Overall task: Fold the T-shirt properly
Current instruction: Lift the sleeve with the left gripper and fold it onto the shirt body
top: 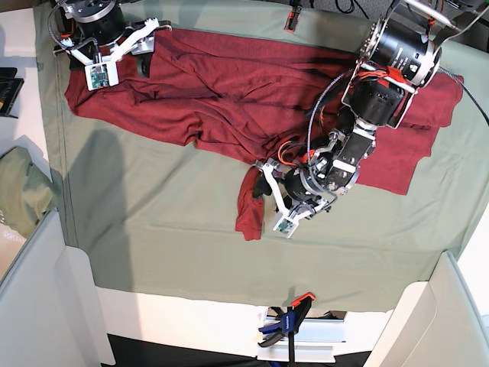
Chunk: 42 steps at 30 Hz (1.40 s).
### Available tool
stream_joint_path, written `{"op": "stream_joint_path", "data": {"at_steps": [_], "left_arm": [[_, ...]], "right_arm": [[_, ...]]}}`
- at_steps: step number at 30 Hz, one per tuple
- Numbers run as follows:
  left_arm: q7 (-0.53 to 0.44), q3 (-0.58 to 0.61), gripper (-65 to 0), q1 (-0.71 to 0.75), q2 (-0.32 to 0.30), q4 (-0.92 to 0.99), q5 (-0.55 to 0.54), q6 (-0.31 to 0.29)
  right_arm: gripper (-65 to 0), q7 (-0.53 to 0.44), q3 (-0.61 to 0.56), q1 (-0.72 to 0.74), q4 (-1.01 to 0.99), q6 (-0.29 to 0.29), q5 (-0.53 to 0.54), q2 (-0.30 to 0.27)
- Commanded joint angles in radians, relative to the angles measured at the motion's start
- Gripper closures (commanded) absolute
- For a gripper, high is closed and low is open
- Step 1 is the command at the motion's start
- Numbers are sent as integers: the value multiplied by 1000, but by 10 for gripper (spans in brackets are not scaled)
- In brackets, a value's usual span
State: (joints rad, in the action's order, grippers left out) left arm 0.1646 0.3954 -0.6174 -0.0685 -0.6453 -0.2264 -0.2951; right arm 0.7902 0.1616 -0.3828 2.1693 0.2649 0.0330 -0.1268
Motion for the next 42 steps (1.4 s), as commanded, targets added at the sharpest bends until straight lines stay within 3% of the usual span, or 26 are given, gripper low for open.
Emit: {"op": "stream_joint_path", "data": {"at_steps": [1, 6, 23, 24, 25, 28, 35, 42], "left_arm": [[-16, -2, -408, -57, 2, -16, -18, -9], [43, -2, -408, -114, 2, -16, -93, -57], [39, -2, -401, -11, 40, -15, -57, -57], [34, -2, -369, -10, 41, -15, -46, -57], [34, -2, -298, -8, 41, -15, -40, -57], [-9, -2, -5, 2, 41, -15, -9, -58], [-33, -14, 0, -29, 13, -34, 26, -61], [72, -133, 0, -19, -114, -193, -76, -123]], "right_arm": [[-375, -19, 3, 2, 21, -7, 1, -3], [-375, -19, 3, 2, 21, -7, 1, -3], [-375, -4, 3, 2, 21, -7, 1, -3], [-375, -5, 3, 3, 21, -7, 1, -3], [-375, -5, 3, 3, 21, -7, 1, -3], [-375, -5, 3, 2, 21, -7, 1, -3], [-375, -5, 3, 2, 21, -7, 1, -3], [-375, -8, 3, -8, 21, -7, 1, -4]]}}
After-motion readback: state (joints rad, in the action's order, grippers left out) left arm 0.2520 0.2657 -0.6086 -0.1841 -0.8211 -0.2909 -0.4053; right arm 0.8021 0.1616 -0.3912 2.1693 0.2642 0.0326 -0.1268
